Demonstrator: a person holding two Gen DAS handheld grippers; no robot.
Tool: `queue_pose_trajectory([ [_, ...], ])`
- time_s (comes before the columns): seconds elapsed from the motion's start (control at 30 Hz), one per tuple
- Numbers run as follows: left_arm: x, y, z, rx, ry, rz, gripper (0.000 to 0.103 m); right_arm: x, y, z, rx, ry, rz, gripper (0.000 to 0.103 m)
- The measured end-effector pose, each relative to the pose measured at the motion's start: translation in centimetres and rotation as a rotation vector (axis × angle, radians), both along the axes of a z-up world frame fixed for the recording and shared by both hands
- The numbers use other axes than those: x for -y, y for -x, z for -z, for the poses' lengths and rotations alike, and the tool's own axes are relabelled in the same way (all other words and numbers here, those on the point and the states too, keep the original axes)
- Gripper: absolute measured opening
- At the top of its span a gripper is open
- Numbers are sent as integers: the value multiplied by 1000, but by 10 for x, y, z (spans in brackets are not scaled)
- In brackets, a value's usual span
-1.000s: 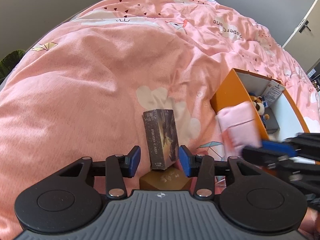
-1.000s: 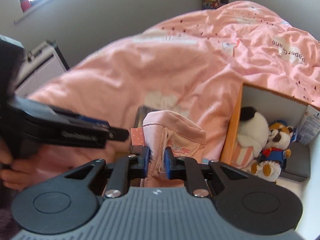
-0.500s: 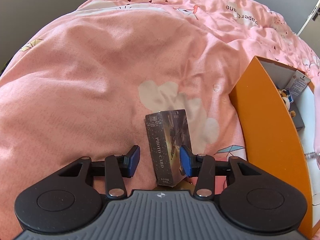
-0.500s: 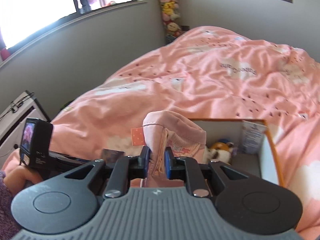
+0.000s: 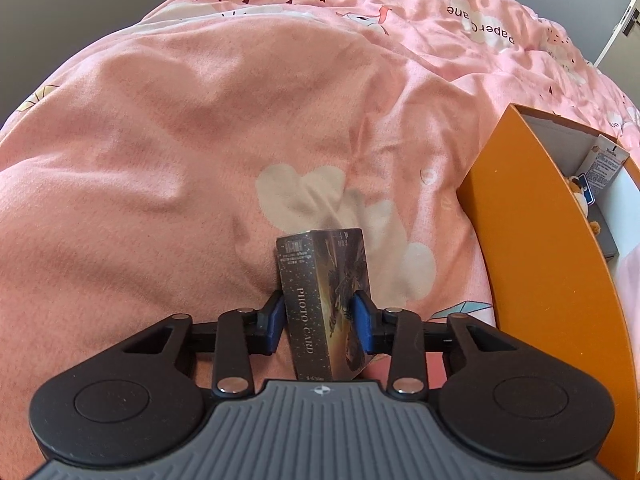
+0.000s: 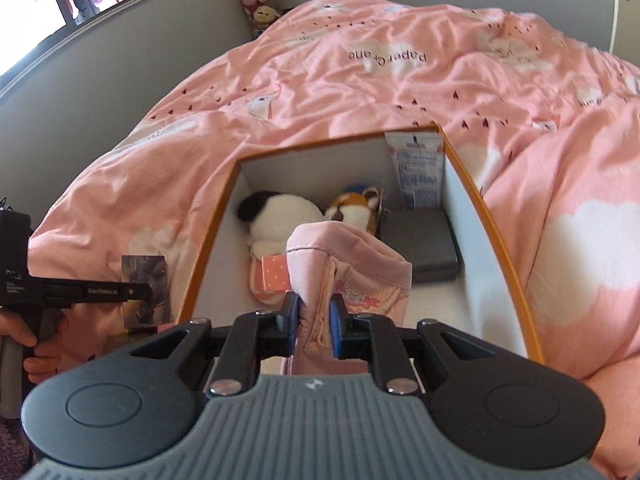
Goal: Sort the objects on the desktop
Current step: 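Grasp the photo card box with the left gripper while the right grasps the pink pouch, then carry the photo card box into the orange box and open the left gripper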
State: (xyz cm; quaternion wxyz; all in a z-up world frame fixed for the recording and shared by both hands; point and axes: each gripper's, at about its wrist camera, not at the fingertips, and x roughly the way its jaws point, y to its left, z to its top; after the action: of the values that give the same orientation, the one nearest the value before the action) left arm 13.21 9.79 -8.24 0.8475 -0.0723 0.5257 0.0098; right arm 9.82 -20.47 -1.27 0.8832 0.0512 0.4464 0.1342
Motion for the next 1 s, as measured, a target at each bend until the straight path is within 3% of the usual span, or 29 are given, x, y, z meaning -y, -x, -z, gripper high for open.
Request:
queue_pose_trajectory([
  [0.33,19,6,-13,36,-42,-27,29,-1,22,14,71,73,51,17],
  [0.6,37,15,-33,54,-79,-43,26,7,32,17,111,56,44,17],
  [0.8,52,27,-70,110,-66,-23,26,13,37,19,136,51,40,17],
  [1.0,78,40,-122,217,-23,43,26,18,37,19,152,64,58,17],
])
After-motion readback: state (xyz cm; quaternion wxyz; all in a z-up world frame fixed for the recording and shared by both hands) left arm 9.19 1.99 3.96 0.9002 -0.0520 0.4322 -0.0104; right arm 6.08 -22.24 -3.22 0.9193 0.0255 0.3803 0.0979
